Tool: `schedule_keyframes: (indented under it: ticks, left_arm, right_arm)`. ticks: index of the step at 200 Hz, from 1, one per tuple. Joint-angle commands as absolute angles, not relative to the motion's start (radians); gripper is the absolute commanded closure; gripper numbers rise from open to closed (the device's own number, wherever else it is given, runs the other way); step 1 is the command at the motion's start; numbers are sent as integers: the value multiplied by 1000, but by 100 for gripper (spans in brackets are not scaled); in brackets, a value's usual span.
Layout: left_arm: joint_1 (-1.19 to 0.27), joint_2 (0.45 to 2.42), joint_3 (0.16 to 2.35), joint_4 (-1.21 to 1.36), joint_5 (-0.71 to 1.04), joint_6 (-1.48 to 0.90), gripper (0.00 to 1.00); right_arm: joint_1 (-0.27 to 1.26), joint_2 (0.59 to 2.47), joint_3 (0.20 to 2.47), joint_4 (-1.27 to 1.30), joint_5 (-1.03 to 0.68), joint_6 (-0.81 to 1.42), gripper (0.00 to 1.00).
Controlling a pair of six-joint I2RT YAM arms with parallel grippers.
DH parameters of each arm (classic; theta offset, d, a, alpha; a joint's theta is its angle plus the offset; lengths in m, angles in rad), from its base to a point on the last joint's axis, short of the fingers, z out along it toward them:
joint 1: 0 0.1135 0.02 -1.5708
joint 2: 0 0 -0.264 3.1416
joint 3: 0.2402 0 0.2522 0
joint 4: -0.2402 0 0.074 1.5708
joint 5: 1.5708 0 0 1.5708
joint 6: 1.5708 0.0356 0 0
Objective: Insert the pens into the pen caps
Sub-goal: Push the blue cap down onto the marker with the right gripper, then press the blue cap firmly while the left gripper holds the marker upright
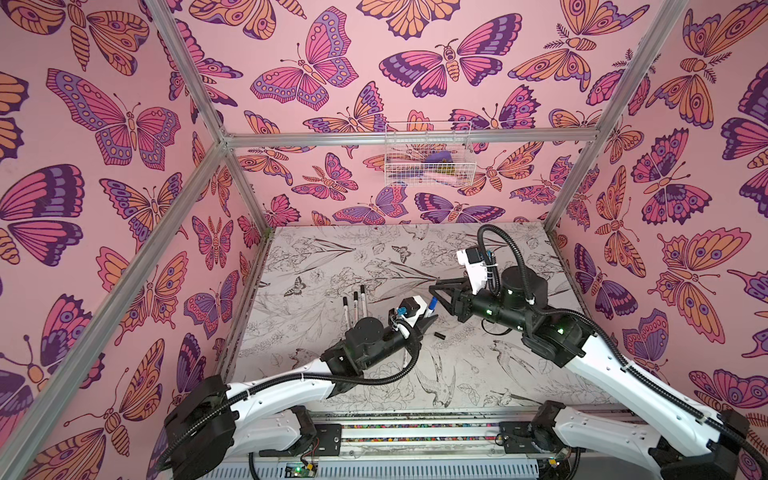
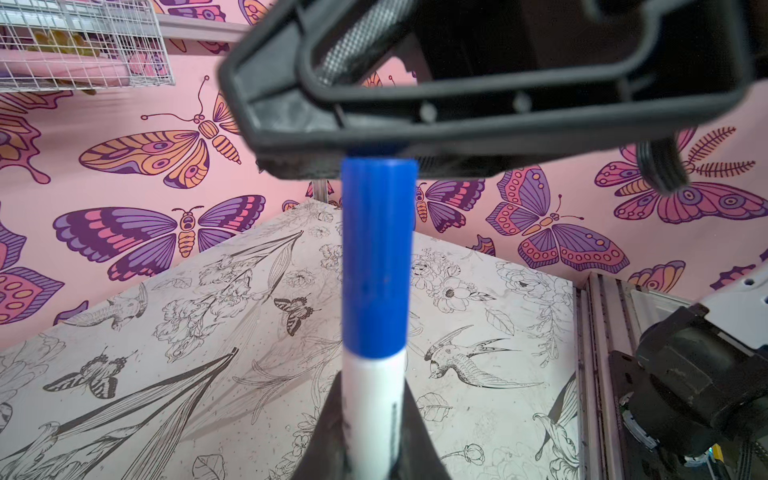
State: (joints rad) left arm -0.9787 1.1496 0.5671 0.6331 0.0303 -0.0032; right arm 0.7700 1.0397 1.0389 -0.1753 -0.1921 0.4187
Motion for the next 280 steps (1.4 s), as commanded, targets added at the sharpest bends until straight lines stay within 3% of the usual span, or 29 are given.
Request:
schedule_keyframes:
  ticks: [1, 62, 184, 263, 280]
  left_arm:
    - [-984, 1131, 560, 686, 22, 13, 100]
    - [-984, 1127, 548, 684, -1, 5, 100]
    - [-986, 1133, 548, 674, 3, -12, 100]
    - [-986, 1134, 551, 670, 4, -7, 100]
    - [-986, 1132, 552, 669, 3, -6, 100]
  right_arm:
    - [772, 1052, 1071, -153, -227, 424, 67]
    - [781, 1036, 1046, -117, -262, 458, 70]
    - [785, 1043, 1034, -135, -255, 454, 65]
    - [799, 1063, 1010, -113, -262, 485, 68]
    - [800, 1060, 998, -102, -260, 494, 73]
